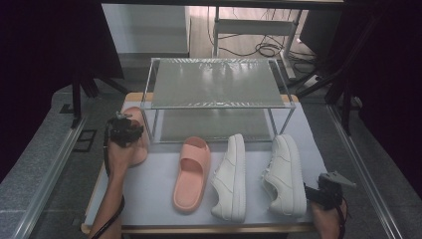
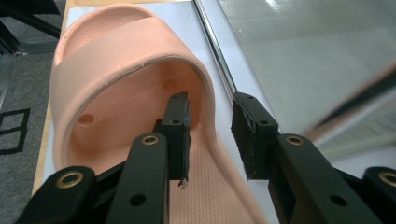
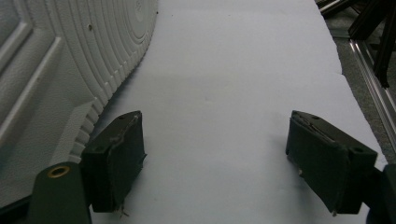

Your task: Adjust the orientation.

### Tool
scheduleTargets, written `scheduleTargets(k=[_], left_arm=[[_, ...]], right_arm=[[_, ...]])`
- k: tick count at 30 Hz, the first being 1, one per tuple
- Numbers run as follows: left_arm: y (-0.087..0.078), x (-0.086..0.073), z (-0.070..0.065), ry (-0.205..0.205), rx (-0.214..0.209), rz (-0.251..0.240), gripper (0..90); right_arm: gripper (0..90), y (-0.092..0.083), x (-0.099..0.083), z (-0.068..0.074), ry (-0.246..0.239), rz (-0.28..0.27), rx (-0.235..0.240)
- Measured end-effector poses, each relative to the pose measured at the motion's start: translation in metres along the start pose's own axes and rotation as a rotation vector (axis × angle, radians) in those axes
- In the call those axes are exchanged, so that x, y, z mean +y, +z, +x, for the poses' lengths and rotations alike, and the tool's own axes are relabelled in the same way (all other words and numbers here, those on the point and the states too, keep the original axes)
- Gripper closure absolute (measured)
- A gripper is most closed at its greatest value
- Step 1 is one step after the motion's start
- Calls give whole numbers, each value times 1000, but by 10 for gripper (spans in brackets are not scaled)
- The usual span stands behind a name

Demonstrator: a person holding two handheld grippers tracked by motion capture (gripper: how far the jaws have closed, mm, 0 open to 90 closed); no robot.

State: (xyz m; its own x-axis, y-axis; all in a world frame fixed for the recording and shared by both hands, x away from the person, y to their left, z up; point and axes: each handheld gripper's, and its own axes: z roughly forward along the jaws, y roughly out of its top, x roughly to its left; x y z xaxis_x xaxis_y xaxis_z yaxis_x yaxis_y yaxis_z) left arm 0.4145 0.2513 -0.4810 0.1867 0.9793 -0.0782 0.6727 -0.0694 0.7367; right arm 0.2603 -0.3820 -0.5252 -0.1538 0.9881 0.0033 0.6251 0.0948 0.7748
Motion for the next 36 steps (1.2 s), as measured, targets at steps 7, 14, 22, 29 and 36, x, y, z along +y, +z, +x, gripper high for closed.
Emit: scheduleTargets(k=[7, 14, 22, 29, 36], left_arm=[[12, 6, 0, -3, 26, 15, 678], [19, 9, 1, -19, 33, 28, 755], [10, 7, 7, -48, 27, 9, 825], [-5, 4, 17, -61, 22, -17, 849], [-19, 0, 22, -29, 24, -27, 852]], right_arm=[[196, 0, 0, 0, 1, -3, 0], [196, 0, 0, 0, 0, -1, 0], [196, 0, 0, 0, 0, -1, -1], [196, 0, 0, 0, 1, -2, 0], [196, 0, 0, 0, 0, -1, -1]])
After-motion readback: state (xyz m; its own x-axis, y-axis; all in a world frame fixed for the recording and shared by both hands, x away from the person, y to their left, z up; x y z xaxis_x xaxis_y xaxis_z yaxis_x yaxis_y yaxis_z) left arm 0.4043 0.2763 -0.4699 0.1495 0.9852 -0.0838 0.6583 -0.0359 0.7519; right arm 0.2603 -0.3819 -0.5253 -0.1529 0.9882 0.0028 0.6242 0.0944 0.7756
